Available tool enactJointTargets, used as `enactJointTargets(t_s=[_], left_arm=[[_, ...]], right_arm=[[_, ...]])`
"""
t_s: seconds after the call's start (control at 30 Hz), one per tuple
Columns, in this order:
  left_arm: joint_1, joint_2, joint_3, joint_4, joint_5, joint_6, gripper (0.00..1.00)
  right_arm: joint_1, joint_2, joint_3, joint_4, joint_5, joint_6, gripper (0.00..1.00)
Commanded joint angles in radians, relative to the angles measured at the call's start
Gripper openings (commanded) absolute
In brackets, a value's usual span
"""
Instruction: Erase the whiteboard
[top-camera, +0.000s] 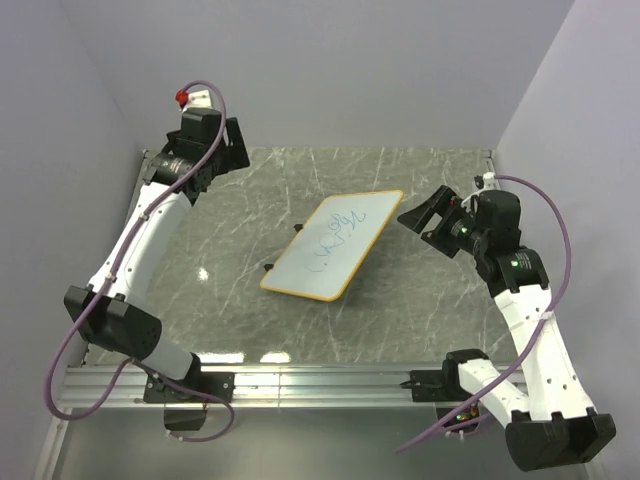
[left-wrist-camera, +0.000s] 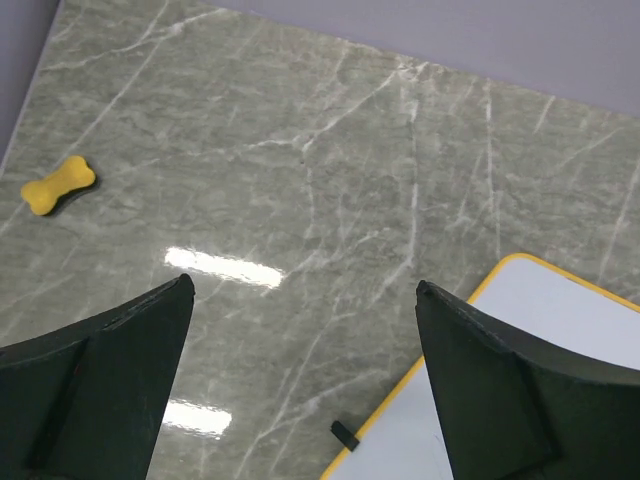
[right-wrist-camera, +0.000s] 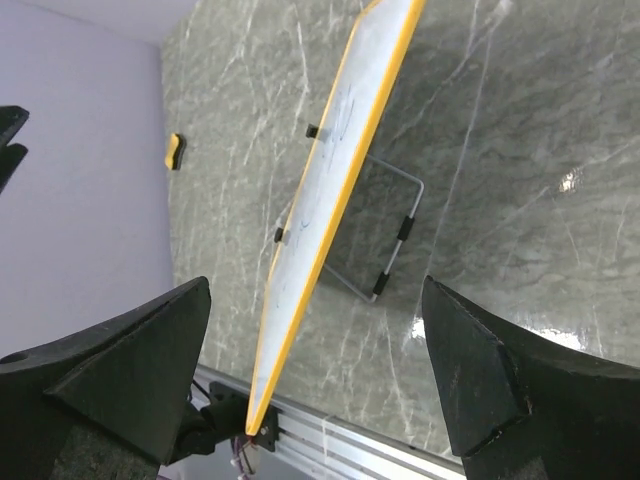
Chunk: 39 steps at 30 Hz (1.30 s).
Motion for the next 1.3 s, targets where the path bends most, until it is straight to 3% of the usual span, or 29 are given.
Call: enactJointTargets(t_s=[0.0,0.13,0.3,0.47,0.8,1.03,1.27], left_arm=[[0.044,0.045,0.045,0.045,0.041,0.077,0.99],[0.094,0.09,0.046,0.081,0.137,0.148,0.99],[0.263,0.277,0.196,-0.035,0.071,0.073,0.99],[0.399,0.415,0.263,-0.006,0.006,0.076,0.97],[0.438,0.66,0.329,0.026,-0.005,0.209,0.96],[0.492,0.67,0.277,0.072,-0.022,0.231,0.96],[0.53,0.615,0.156,0.134,0.079,0.263,0.95]], right_arm=[[0.005,0.013,0.068,-0.017,-0.009,-0.03,0.93],[0.005,0.028,0.106,-0.055,-0.003,-0.073,0.93],[0.004,0.053,0.155,-0.098,0.015,-0.113,0.93],[0.002,0.082,0.18,-0.123,0.02,-0.137,0.93],[0.004,0.179,0.22,-0.173,0.0,-0.162,0.93],[0.001,0.284,0.284,-0.221,-0.046,-0.16,0.93],[0.004,0.349,0.315,-0.239,-0.076,-0.148,0.92]])
